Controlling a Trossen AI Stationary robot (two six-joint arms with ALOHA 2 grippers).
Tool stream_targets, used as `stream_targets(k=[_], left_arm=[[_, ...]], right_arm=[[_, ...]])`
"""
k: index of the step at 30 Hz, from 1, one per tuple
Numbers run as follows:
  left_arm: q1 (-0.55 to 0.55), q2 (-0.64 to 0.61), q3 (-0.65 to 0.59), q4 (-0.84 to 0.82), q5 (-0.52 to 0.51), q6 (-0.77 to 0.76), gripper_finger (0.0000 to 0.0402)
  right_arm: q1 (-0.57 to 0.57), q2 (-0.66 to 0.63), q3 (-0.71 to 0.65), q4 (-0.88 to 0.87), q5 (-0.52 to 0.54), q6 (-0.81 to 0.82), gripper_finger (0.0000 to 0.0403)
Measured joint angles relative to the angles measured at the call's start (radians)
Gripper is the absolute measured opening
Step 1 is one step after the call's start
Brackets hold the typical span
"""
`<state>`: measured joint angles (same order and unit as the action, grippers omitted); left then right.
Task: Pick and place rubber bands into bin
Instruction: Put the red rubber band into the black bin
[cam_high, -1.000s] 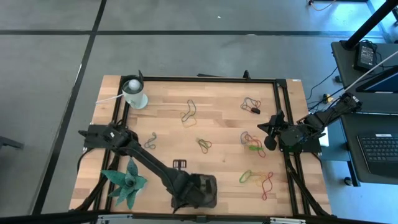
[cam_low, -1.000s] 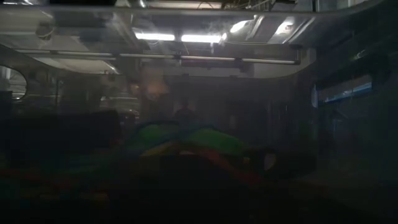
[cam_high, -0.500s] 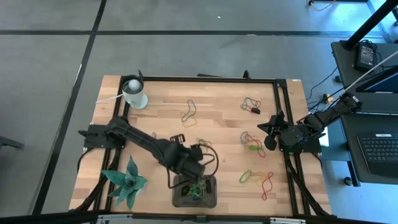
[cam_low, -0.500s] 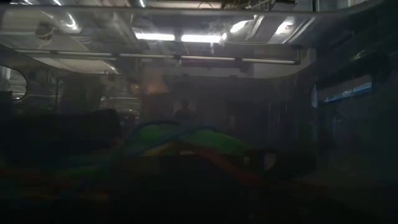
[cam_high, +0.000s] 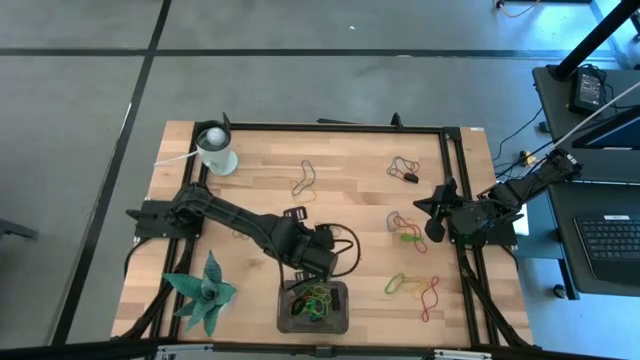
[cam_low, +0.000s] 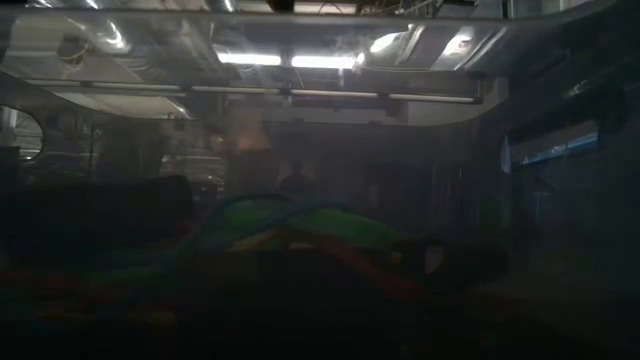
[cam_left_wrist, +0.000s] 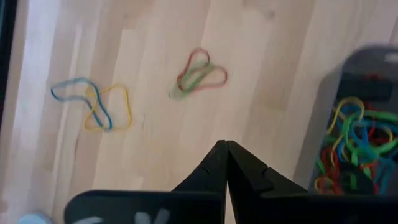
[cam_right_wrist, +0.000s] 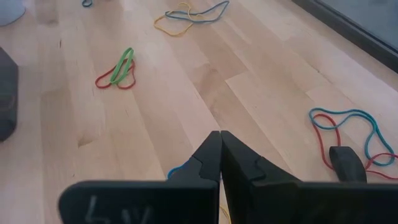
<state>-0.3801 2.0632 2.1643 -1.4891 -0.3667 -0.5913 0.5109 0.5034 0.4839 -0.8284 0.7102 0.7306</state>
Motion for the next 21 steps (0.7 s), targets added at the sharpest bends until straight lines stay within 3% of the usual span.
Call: stream_targets(k=[8, 14, 21], left_arm=[[0.039, 0.0, 0.0, 0.12, -0.013, 0.065, 0.0003], [0.027, -0.007, 0.0, 0.176, -0.091, 0.155, 0.0002], [0.049, -0.004, -0.001, 0.227, -0.023, 0.268, 0.0001]], right_arm=[[0.0, 0.0, 0.0, 0.002, 0.0, -0.003, 0.001], [0.0, 0.0, 0.0, 0.014, -0.001, 0.0, 0.001], [0.0, 0.0, 0.0, 0.136, -0.031, -0.059, 0.001]])
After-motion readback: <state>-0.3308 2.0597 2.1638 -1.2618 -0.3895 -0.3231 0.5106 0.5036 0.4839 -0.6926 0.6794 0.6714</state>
